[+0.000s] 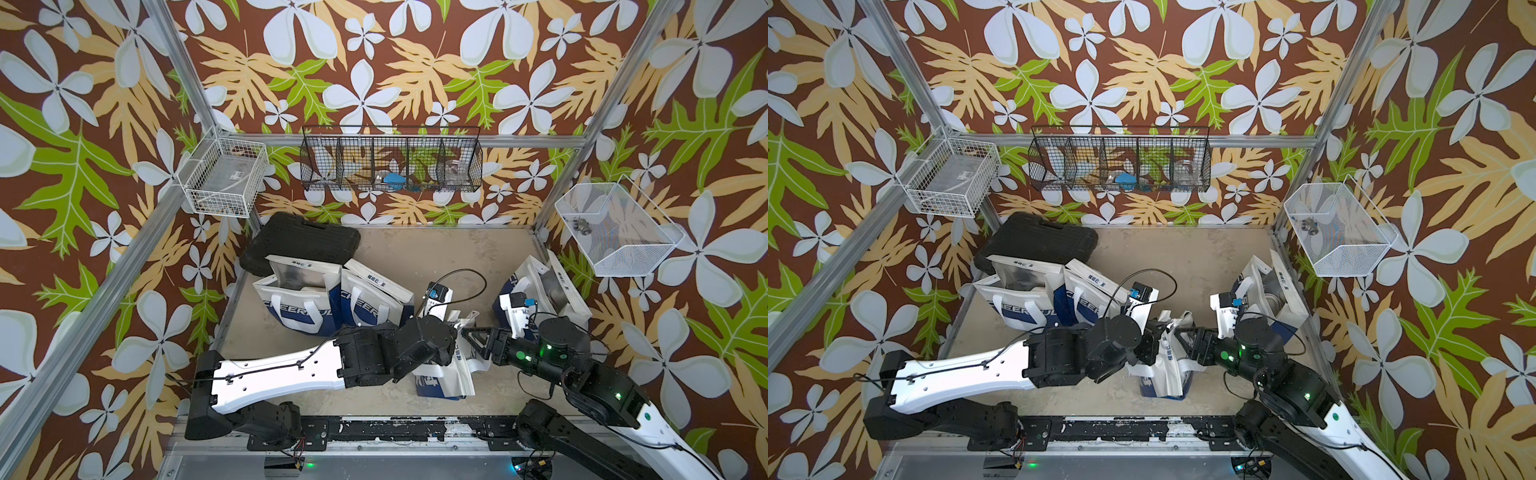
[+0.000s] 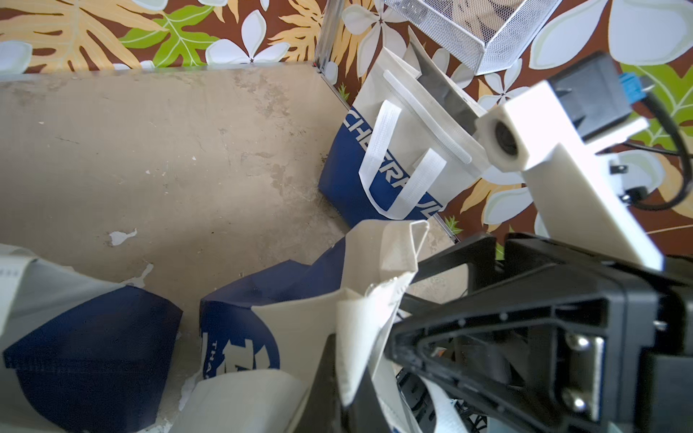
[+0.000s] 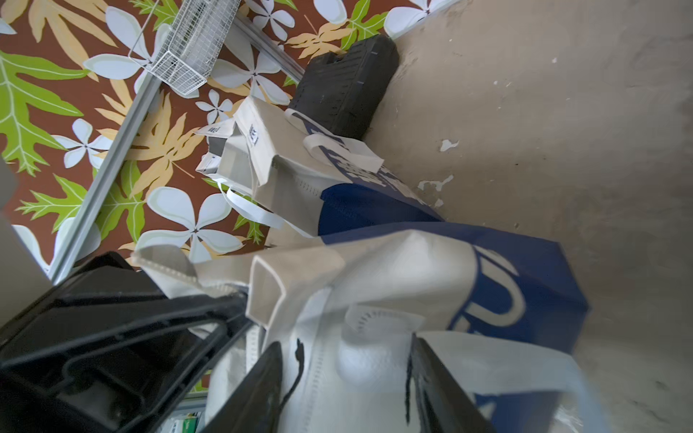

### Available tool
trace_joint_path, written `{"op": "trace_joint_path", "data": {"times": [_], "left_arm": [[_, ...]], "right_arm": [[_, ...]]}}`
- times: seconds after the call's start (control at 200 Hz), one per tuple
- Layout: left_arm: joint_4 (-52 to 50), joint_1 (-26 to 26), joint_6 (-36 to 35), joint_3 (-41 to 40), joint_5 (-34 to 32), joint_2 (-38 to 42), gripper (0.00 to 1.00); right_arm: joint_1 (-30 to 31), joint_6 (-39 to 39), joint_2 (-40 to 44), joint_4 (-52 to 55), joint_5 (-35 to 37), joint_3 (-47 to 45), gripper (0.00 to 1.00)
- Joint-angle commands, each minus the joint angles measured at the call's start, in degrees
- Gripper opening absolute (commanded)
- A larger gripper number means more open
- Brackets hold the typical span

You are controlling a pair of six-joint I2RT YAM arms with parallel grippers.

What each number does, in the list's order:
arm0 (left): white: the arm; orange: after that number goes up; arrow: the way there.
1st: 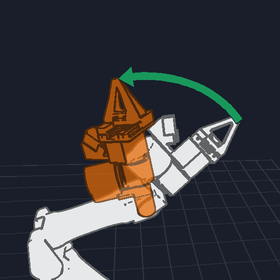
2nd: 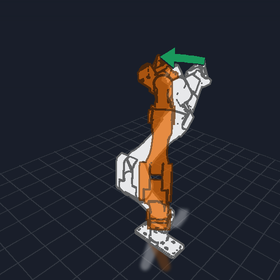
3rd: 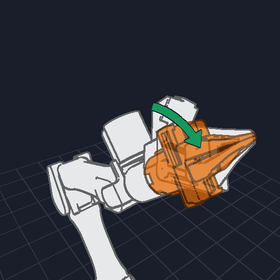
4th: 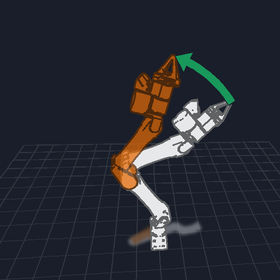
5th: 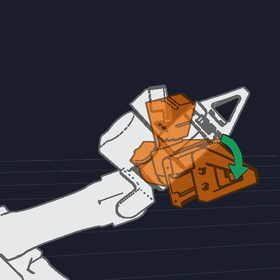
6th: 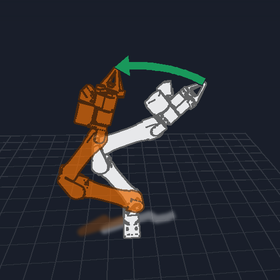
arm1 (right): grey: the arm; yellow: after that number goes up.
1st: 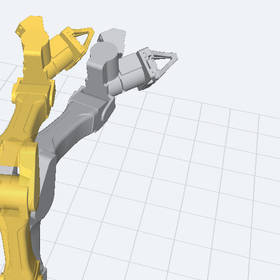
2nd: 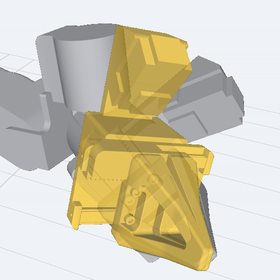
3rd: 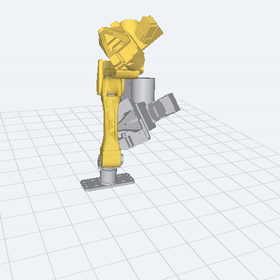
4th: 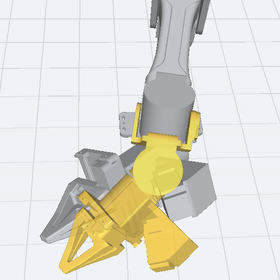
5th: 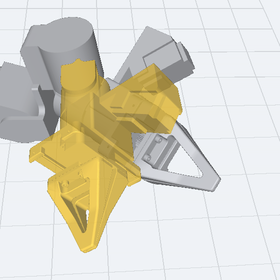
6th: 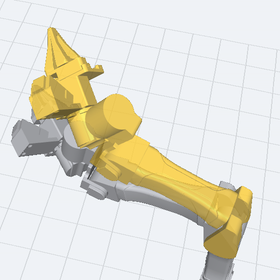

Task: Open the takeout bag
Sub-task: Open the takeout bag at the center of the board.

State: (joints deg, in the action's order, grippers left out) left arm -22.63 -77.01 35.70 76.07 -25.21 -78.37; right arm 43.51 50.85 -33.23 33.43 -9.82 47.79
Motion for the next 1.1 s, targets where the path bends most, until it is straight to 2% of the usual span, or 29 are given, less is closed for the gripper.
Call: {"op": "trace_joint_path", "data": {"times": [0.0,0.095,0.19,0.36,0.54,0.661,0.776,0.861,0.931,1.016,1.056,1.096], "left_arm": [[3.99,0.09,0.06,0.04,1.36,-0.02,0.0],[4.41,0.02,-0.02,-0.08,1.56,0.23,0.0],[4.74,0.06,-0.37,0.04,1.82,0.67,0.0],[5.34,0.03,-0.72,-0.77,3.53,0.91,0.0],[7.02,0.02,0.07,-2.47,5.23,2.25,0.0],[7.59,0.02,-0.87,-1.77,5.44,2.9,0.0],[9.66,0.02,-0.99,-2.25,6.18,4.18,0.0],[9.46,0.02,-1.51,-2.49,4.84,4.71,0.0],[9.31,0.02,-1.9,-3.31,2.89,5.63,0.0],[5.49,0.17,-3.77,-2.12,-0.45,6.84,0.0],[1.48,0.84,-4.67,-0.44,-0.94,7.42,0.0],[-1.03,2.7,-4.98,0.01,1.0,9.03,0.0]], "right_arm": [[3.92,1.05,-2.81,-7.08,1.32,-0.08,0.59],[8.99,1.25,-5.92,-6.85,7.32,0.37,0.61],[9.76,1.28,-8.07,-5.68,10.56,0.47,0.61],[9.75,-0.29,-12.17,-5.93,9.67,1.62,0.6],[9.76,1.49,-10.45,-9.07,13.1,1.96,0.62],[9.76,0.46,-16.53,-3.83,12.14,2.88,0.44],[9.76,0.65,-15.64,-3.87,13.38,-0.88,0.34],[9.75,-0.44,-15.89,0.58,14.33,-0.2,0.0],[9.76,-2.26,-15.43,4.8,17.59,0.1,0.0],[8.95,-3.38,-15.11,14.09,27.56,1.09,0.0],[5.41,-4.16,-14.53,17.12,28.89,1.26,0.0],[0.5,-5.45,-12.76,17.34,27.36,0.48,0.0]]}}
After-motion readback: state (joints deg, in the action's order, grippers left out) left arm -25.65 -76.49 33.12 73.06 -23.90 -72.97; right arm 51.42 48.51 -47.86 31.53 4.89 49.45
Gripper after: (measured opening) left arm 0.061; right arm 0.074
